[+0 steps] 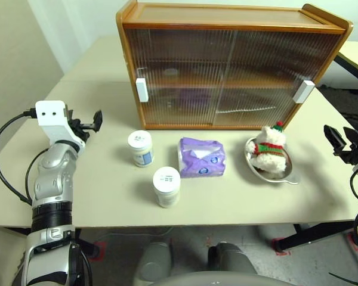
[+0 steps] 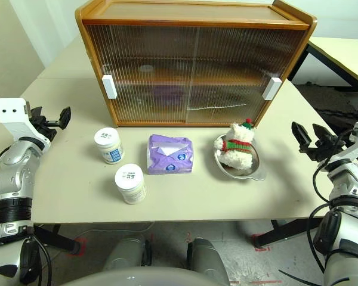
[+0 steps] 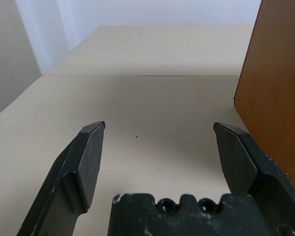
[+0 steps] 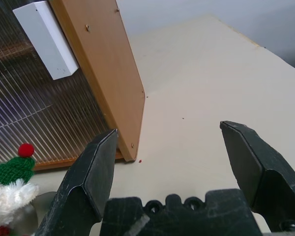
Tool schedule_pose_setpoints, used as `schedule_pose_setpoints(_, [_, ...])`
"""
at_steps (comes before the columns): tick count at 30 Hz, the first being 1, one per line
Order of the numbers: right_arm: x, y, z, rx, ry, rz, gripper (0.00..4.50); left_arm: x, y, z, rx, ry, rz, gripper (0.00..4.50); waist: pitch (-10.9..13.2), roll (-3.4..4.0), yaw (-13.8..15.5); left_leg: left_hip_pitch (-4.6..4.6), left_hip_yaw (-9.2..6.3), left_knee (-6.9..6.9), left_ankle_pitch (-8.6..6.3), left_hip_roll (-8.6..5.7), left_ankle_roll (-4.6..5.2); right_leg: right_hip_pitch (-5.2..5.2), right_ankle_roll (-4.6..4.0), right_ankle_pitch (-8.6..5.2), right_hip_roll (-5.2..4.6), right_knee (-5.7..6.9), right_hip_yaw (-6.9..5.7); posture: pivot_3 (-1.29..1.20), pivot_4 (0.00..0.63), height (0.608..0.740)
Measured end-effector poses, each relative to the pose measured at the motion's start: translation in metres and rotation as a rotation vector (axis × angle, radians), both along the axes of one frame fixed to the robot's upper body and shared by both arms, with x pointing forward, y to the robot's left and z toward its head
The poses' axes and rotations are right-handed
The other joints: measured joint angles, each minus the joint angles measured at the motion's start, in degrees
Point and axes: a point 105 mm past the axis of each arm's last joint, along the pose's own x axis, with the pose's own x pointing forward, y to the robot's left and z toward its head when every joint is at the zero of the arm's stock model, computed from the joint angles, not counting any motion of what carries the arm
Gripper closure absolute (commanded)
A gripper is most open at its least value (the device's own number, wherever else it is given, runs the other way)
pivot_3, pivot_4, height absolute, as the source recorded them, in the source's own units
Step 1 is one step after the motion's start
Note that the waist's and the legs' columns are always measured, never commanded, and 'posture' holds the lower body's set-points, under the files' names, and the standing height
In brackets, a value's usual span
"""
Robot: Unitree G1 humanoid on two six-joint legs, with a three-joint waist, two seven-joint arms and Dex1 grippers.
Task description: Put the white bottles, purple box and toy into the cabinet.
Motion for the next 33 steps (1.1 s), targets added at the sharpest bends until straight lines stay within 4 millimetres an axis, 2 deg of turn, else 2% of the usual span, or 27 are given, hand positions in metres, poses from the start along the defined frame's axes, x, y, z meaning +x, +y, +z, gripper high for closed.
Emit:
schedule_pose_setpoints(13, [-0.005, 0.006, -0.003, -0.004, -0.002, 0.064, 0.02, -0.001, 0.002, 0.003, 0.012, -0.005, -0.012, 0.00, 0.00, 0.00, -0.02, 0.00, 0.00, 0.00, 0.00, 0.00, 0.00, 0.00, 0.00, 0.00, -0.01, -0.01, -0.01, 0.20, 0.000, 0.740])
schedule_pose_setpoints(19, [-0.006, 0.032, 0.010, 0.034, -0.109, 0.269, 0.02, -0.001, 0.000, 0.011, 0.028, -0.045, -0.051, 0.00, 0.00, 0.00, -0.21, 0.02, -0.01, 0.00, 0.00, 0.01, 0.00, 0.02, 0.00, 0.01, 0.01, 0.02, -0.01, 0.20, 0.000, 0.740])
schedule_pose_setpoints(22, [-0.006, 0.049, 0.015, 0.041, -0.156, 0.388, 0.00, -0.002, 0.001, 0.014, 0.037, -0.054, -0.067, 0.61, 0.00, 0.00, -0.13, 0.02, -0.02, 0.01, 0.00, 0.01, 0.00, 0.02, 0.00, 0.01, 0.01, 0.04, -0.03, 0.21, 0.000, 0.740])
schedule_pose_setpoints(27, [-0.009, 0.070, 0.036, 0.027, -0.234, 0.562, 0.00, -0.003, -0.002, 0.026, 0.053, -0.077, -0.126, 2.58, 0.05, 0.08, 0.10, 0.00, -0.04, 0.01, -0.01, 0.01, -0.01, 0.01, 0.01, 0.01, -0.02, 0.04, -0.08, 0.22, 0.000, 0.740])
schedule_pose_setpoints(32, [-0.007, 0.096, 0.058, 0.005, -0.301, 0.693, 0.00, -0.005, -0.023, 0.043, 0.073, -0.111, -0.237, 4.46, 0.14, 0.17, 0.23, -0.02, -0.07, 0.01, -0.01, 0.03, -0.02, 0.00, 0.01, 0.01, -0.04, 0.07, -0.14, 0.21, 0.027, 0.740])
schedule_pose_setpoints(33, [-0.006, 0.103, 0.062, -0.002, -0.310, 0.722, 0.00, -0.006, -0.034, 0.049, 0.068, -0.127, -0.277, 4.46, 0.20, 0.22, 0.21, -0.03, -0.07, 0.01, -0.01, 0.02, -0.02, -0.01, 0.01, 0.01, -0.05, 0.06, -0.14, 0.20, 0.026, 0.740])
